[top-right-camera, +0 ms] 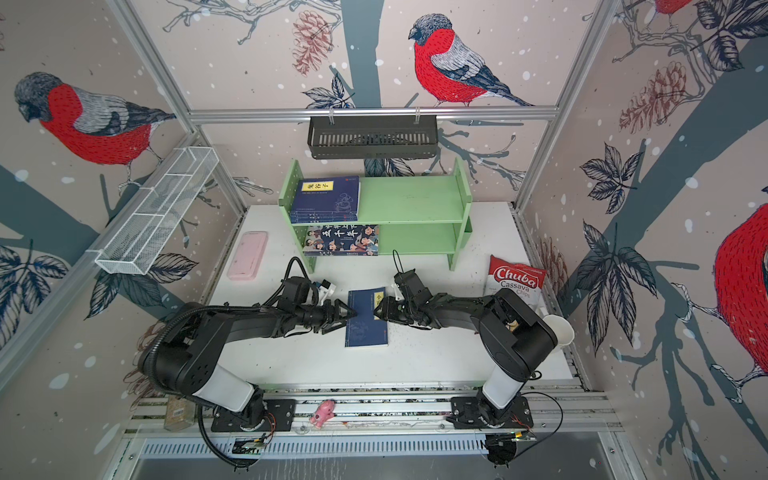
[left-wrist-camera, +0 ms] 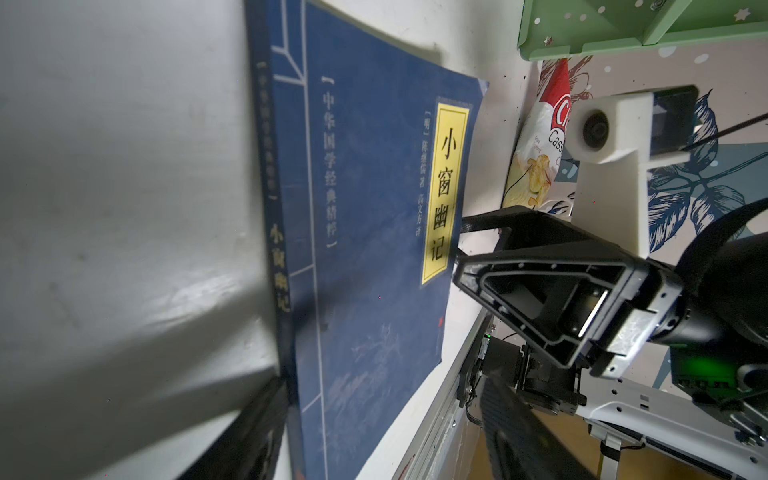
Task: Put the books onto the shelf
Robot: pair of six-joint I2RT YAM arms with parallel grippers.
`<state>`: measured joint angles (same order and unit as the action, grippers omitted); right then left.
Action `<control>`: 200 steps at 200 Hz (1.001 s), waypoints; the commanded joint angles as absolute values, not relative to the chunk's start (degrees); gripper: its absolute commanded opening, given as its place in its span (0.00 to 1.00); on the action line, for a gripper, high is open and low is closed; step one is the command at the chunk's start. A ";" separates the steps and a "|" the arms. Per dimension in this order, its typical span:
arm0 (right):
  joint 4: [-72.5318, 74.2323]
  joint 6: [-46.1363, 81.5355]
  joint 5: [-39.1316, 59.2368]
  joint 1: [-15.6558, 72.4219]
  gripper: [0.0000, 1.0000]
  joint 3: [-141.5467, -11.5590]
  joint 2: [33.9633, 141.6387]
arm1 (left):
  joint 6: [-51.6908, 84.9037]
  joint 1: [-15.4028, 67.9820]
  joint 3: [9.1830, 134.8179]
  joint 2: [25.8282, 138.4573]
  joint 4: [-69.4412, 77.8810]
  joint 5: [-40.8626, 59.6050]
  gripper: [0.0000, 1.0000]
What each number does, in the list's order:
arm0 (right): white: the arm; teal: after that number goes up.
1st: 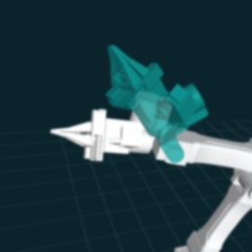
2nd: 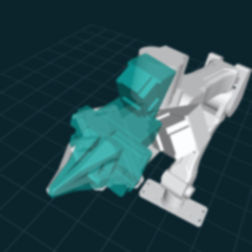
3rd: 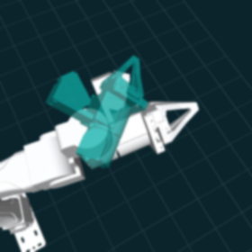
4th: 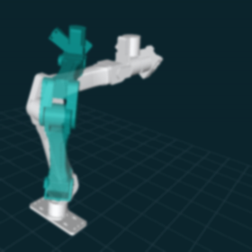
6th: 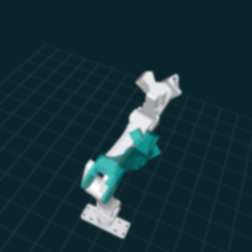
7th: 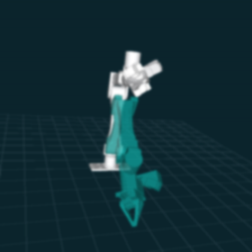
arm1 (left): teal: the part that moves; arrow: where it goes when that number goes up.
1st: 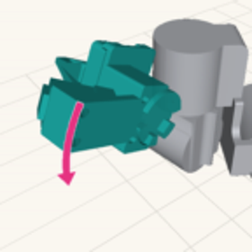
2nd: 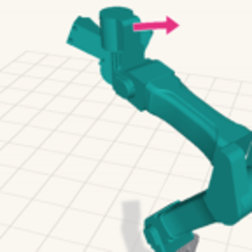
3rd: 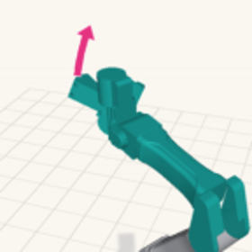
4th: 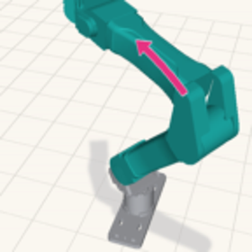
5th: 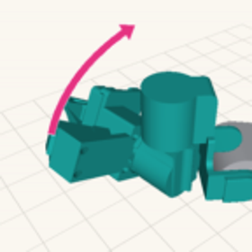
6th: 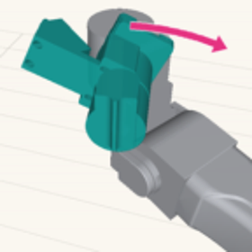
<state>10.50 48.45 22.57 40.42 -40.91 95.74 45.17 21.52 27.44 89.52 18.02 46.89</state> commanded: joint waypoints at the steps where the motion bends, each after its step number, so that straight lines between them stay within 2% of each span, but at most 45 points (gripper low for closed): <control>1: 10.47 50.25 23.59 40.77 0.52 -40.18 96.28 | 46.09 21.84 27.15 89.22 17.69 46.14 0.75; 46: 12.67 51.11 25.39 40.66 0.52 -38.64 95.14 | 49.03 21.82 28.56 87.59 20.92 49.56 0.74; 80: 15.18 51.76 27.80 40.57 0.47 -37.19 93.50 | 48.49 21.73 28.18 87.06 18.58 47.05 0.74; 129: 16.90 52.09 28.74 40.14 0.32 -36.18 93.99 | 48.61 21.71 27.06 86.33 18.52 45.40 0.75; 157: 18.41 52.34 28.98 39.81 0.14 -35.26 94.04 | 48.35 21.53 26.40 85.29 18.15 44.49 0.75; 167: 19.03 52.45 29.20 39.55 0.04 -34.86 93.87 | 48.50 21.40 25.88 84.74 18.44 44.15 0.75; 200: 21.55 53.12 30.97 38.48 0.02 -33.06 92.13 | 47.64 20.64 25.45 83.39 17.68 43.56 0.75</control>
<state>18.24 52.23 29.06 39.22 -34.20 93.49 48.18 21.17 25.63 84.09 17.15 43.86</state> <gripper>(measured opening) 0.085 0.753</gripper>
